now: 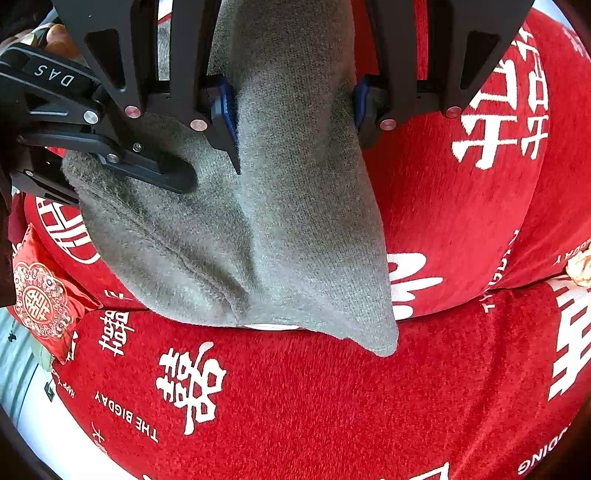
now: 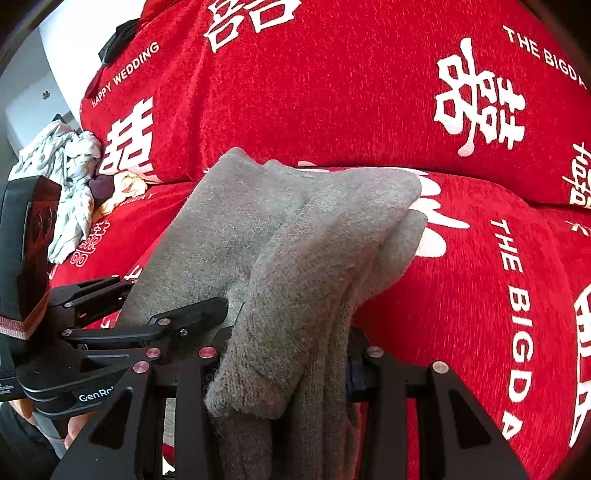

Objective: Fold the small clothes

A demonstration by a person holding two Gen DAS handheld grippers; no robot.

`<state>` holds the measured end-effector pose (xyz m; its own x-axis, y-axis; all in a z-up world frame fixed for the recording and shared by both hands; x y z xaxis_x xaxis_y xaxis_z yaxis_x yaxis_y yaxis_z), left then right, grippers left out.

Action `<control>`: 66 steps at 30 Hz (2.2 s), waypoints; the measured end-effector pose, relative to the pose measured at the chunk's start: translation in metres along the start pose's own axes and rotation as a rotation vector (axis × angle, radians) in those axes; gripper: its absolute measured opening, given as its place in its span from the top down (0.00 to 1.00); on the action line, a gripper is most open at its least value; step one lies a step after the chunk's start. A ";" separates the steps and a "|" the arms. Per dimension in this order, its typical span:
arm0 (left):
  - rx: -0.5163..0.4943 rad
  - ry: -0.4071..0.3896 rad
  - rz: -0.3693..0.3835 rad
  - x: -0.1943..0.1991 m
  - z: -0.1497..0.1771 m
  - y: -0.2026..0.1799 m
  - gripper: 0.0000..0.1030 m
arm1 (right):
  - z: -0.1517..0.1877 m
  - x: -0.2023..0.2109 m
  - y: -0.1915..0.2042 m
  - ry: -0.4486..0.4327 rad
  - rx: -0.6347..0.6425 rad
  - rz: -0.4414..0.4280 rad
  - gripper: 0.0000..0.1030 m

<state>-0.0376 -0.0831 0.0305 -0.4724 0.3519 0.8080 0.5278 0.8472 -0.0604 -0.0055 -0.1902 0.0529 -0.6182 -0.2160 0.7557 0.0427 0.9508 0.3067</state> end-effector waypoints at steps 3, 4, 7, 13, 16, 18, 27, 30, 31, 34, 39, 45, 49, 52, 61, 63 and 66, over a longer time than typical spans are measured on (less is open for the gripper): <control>-0.005 0.000 -0.009 0.003 0.005 -0.002 0.52 | 0.004 0.001 0.002 -0.001 0.004 0.008 0.59; -0.007 0.000 -0.012 0.004 0.006 -0.002 0.52 | 0.006 0.002 0.004 -0.001 0.008 0.014 0.59; -0.010 0.003 -0.021 0.004 0.012 -0.004 0.52 | 0.012 0.004 0.008 -0.005 0.025 0.031 0.59; 0.002 0.009 -0.016 0.005 0.025 -0.003 0.52 | 0.024 0.004 0.011 0.006 0.023 0.023 0.59; -0.002 0.012 -0.019 0.005 0.032 -0.003 0.52 | 0.029 0.003 0.012 0.013 0.026 0.019 0.59; -0.004 0.015 -0.022 0.004 0.037 -0.004 0.52 | 0.033 0.001 0.013 0.018 0.026 0.017 0.59; 0.001 0.024 -0.021 0.002 0.051 -0.002 0.52 | 0.045 -0.002 0.017 0.032 0.026 0.010 0.59; -0.001 0.019 -0.021 0.004 0.053 -0.002 0.52 | 0.047 -0.001 0.017 0.030 0.026 0.007 0.59; -0.001 0.019 -0.021 0.004 0.054 -0.002 0.52 | 0.046 -0.002 0.018 0.030 0.026 0.006 0.59; -0.002 0.016 -0.023 0.005 0.054 -0.002 0.52 | 0.047 0.000 0.019 0.027 0.026 0.004 0.59; -0.008 0.001 -0.027 0.006 0.056 -0.002 0.52 | 0.047 0.000 0.020 0.015 0.041 0.010 0.59; 0.000 -0.001 -0.017 0.003 0.061 0.000 0.52 | 0.051 -0.002 0.019 0.014 0.042 0.008 0.59; 0.004 -0.005 -0.005 0.002 0.062 0.002 0.52 | 0.051 -0.003 0.016 0.019 0.037 0.000 0.59; 0.019 -0.005 0.019 -0.001 0.066 0.005 0.50 | 0.054 -0.007 0.009 0.030 0.021 -0.011 0.59; 0.048 -0.042 0.070 -0.005 0.075 0.011 0.36 | 0.062 -0.023 -0.027 0.075 -0.130 -0.149 0.51; 0.055 -0.049 0.078 -0.006 0.077 0.012 0.31 | 0.065 -0.028 -0.039 0.087 -0.194 -0.205 0.48; 0.064 -0.049 0.033 -0.009 0.081 0.020 0.07 | 0.069 -0.031 -0.048 0.088 -0.239 -0.268 0.46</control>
<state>-0.0803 -0.0370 -0.0255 -0.4902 0.3981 0.7754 0.4982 0.8579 -0.1255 -0.0421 -0.2134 -0.0253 -0.5627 -0.4786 0.6740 0.0773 0.7813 0.6193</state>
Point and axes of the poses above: each gripper's, at about its wrist camera, not at the fingertips, and x roughly against the way its jaws point, y to its left, z to its underside, the point moved 6 cm from there along -x, roughly the way its jaws point, and after that the axes turned 10 degrees about -x, right-handed, at the moved point
